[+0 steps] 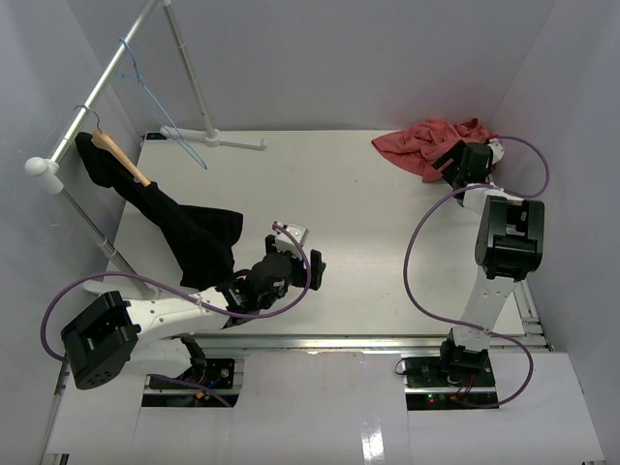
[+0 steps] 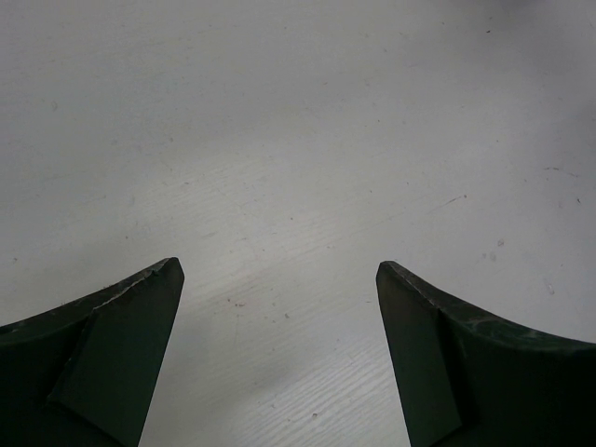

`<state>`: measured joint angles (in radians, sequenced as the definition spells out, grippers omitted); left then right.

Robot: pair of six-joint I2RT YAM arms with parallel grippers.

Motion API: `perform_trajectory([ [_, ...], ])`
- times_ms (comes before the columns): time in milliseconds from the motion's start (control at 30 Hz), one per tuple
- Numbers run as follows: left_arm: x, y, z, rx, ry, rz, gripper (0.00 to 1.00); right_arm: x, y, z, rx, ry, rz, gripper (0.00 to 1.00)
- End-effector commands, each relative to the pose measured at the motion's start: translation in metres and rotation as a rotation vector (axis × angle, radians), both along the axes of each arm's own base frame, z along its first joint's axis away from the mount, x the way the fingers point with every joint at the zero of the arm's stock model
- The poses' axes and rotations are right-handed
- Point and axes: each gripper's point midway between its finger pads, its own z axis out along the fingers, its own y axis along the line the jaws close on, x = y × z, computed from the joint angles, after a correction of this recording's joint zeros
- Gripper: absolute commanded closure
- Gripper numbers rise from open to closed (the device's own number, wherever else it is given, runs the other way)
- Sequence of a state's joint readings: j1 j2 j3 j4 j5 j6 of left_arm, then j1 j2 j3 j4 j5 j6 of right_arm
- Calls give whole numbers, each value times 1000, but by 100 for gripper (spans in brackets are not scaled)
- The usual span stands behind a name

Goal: Place the t-shirt on the hanger
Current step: Move the T-shirt to the corner of the board.

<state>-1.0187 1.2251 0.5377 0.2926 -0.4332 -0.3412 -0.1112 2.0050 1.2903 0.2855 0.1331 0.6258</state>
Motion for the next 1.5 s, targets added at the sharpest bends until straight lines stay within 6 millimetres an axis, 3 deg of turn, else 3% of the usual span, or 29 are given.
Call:
perform_trajectory([
  [0,3,-2,15,-31,-36,7,4,35,1,36,-18,-131,49,21],
  [133,3,-4,12,-22,-27,3,5,34,3,41,-60,-167,83,42],
  [333,-1,-5,20,-62,-32,-17,6,36,8,53,-154,-204,175,85],
  [433,-3,1,34,-115,-83,-15,6,35,8,46,-182,-170,199,92],
  [500,-3,10,35,-129,-115,8,6,25,18,44,-157,-168,245,92],
  [600,-1,22,36,-133,-140,51,6,7,42,73,-115,-228,316,92],
  [833,-1,19,37,-148,-118,54,6,-53,89,123,-157,-267,363,92],
  [867,-2,19,37,-154,-121,48,6,-64,101,115,-135,-257,386,92],
  [1033,-3,20,41,-167,-125,48,6,-130,151,122,-118,-301,435,92],
  [1100,-3,22,42,-174,-128,54,6,-158,182,113,-113,-289,490,92],
  [1167,-2,25,42,-174,-130,68,6,-182,189,101,-92,-274,481,92],
  [1233,-2,29,44,-183,-135,86,6,-224,219,86,-44,-275,548,92],
  [1300,-1,32,45,-196,-131,109,7,-253,236,69,-27,-273,596,92],
  [1333,-1,35,45,-199,-133,119,7,-270,256,70,-24,-280,659,92],
  [1467,-2,41,50,-223,-151,130,7,-304,292,67,-79,-226,752,92],
])
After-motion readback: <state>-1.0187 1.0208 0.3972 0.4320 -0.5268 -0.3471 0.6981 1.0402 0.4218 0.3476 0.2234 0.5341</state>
